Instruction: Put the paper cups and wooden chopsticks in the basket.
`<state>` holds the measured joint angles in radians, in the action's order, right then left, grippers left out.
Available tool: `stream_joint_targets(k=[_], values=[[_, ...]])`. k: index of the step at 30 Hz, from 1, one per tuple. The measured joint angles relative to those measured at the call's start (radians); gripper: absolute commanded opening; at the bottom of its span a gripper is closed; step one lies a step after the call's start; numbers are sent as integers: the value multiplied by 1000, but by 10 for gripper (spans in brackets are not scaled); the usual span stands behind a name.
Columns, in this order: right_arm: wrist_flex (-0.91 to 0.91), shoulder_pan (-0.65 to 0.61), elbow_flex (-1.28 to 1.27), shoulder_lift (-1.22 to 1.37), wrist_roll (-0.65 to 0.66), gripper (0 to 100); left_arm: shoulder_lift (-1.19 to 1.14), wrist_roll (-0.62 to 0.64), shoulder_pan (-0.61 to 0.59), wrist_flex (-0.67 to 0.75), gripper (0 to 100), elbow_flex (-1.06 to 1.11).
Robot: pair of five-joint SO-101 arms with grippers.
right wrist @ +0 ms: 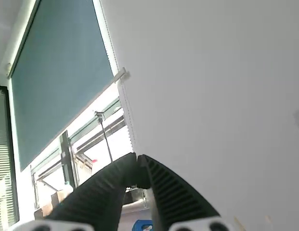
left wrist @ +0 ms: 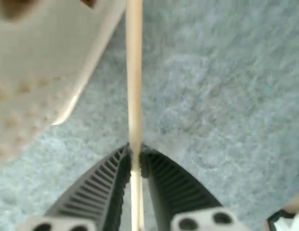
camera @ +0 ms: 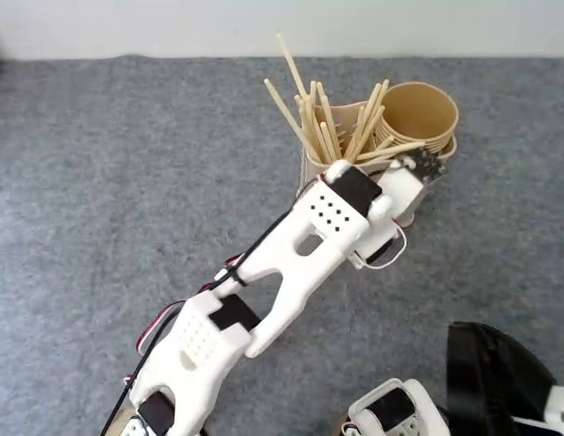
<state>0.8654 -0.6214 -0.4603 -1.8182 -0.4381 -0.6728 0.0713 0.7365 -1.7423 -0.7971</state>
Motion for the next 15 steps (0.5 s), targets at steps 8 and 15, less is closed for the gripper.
stream_joint_targets(k=[8, 15], values=[[-87, 0, -98, 0, 110, 9, 242, -17, -80, 15, 12, -11], [-64, 0, -100, 0, 117, 9, 454, -17, -216, 80, 12, -11]])
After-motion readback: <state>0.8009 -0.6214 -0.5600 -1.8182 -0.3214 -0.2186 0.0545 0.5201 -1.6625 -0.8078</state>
